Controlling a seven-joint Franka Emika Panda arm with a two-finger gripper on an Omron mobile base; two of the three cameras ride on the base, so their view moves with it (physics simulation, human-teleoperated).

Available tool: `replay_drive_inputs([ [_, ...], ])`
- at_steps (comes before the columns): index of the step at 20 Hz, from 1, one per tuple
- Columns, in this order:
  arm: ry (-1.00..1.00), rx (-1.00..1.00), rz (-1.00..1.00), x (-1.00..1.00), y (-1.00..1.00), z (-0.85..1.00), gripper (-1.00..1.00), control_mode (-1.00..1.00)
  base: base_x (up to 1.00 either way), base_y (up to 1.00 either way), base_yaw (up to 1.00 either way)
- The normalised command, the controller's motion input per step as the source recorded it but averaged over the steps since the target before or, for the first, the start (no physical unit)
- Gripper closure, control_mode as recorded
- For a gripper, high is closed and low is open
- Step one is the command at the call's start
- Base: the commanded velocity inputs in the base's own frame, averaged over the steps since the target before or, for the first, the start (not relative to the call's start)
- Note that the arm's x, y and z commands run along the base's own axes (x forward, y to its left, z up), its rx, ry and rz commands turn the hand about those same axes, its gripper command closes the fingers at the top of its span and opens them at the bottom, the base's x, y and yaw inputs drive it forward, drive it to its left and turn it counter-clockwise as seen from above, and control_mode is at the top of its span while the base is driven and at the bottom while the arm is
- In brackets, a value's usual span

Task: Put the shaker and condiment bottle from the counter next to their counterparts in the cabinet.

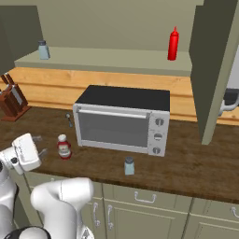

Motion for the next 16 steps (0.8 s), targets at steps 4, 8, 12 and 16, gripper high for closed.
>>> replay_drive_inputs([
  [4,0.0,0.05,0.0,0.21,0.0,-0.29,-1.0,-1.0,0.0,0.0,0.0],
  [8,0.0,0.0,0.0,0.23,0.03,-0.62,-1.0,-1.0,0.0,0.0,0.0],
  [12,0.0,0.01,0.0,0.29,0.1,-0.33,-1.0,-1.0,0.0,0.0,0.0],
  [16,0.01,0.02,0.0,0.29,0.29,0.0,-1.0,-1.0,0.0,0.0,0.0],
])
